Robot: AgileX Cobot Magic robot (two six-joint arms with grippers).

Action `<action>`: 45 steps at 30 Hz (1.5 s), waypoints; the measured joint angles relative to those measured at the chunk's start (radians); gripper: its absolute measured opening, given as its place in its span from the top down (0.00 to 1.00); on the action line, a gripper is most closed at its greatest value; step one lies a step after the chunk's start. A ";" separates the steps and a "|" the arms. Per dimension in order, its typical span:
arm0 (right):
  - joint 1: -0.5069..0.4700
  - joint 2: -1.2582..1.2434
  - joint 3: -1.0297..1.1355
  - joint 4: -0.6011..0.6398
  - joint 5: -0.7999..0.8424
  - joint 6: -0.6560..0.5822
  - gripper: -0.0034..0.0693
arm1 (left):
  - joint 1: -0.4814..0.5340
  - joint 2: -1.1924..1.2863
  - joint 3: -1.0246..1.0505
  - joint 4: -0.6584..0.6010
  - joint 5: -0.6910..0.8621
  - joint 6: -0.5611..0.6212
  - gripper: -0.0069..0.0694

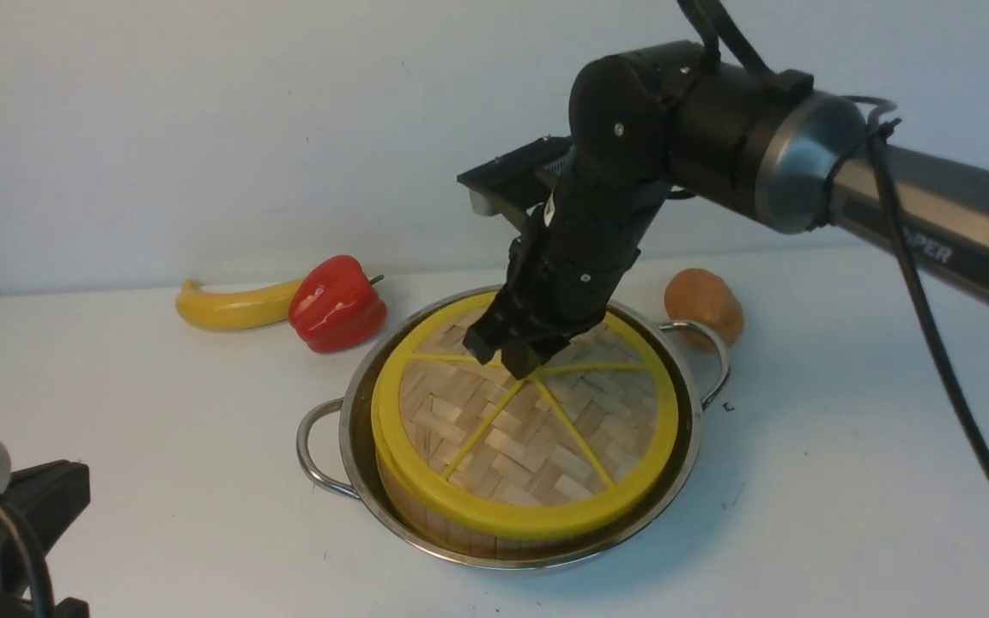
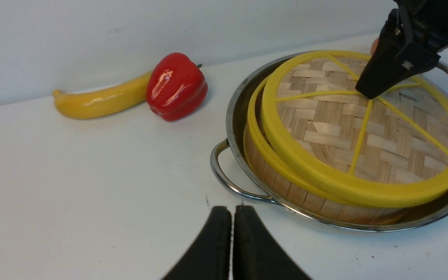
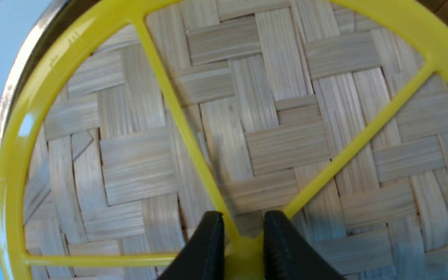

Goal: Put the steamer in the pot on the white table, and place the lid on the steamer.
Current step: 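Place the bamboo steamer lid onto the steamer basket in the pot with the right gripper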

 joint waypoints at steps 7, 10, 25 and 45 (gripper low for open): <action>0.000 0.000 -0.009 0.002 0.001 -0.003 0.76 | 0.000 0.000 0.000 0.000 0.000 0.000 0.91; 0.000 0.000 -0.009 0.002 0.001 -0.004 0.76 | 0.000 0.000 0.000 0.000 0.000 0.000 0.91; 0.000 0.000 -0.009 0.012 -0.009 -0.030 0.76 | 0.000 0.000 0.000 0.000 0.000 0.000 0.91; 0.000 0.029 -0.016 0.015 -0.033 -0.050 0.76 | 0.000 0.000 0.000 0.000 0.000 0.000 0.91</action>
